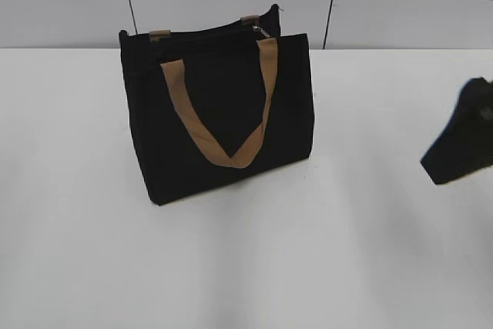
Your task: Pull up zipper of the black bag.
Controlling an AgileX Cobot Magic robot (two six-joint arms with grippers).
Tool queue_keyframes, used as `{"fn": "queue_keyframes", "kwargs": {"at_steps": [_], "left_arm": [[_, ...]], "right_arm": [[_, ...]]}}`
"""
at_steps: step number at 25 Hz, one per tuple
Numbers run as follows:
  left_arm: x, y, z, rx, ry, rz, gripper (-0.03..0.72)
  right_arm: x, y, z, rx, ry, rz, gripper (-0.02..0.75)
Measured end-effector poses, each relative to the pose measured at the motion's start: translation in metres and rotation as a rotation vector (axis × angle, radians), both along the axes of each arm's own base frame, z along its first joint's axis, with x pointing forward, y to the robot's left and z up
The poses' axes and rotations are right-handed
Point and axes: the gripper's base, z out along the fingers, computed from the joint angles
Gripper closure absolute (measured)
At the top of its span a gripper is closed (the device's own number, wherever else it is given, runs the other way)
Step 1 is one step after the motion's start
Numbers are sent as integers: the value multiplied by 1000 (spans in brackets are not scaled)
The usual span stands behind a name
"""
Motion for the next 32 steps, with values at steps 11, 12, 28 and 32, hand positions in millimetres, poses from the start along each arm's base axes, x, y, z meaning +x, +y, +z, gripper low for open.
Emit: {"fn": "queue_keyframes", "kwargs": {"at_steps": [11, 12, 28, 32], "left_arm": [[-41, 15, -16, 10, -72, -11, 125], [-42, 15, -19, 12, -73, -13, 125], [-50, 15, -30, 13, -222, -87, 134], [-50, 15, -29, 14, -224, -89, 137]], "right_arm": [[-131, -43, -4, -28, -271, -105, 214], [-139, -47, -7, -36, -293, -121, 214], [-199, -79, -43, -100, -688, -222, 215], [-199, -80, -44, -112, -695, -205, 215]]}}
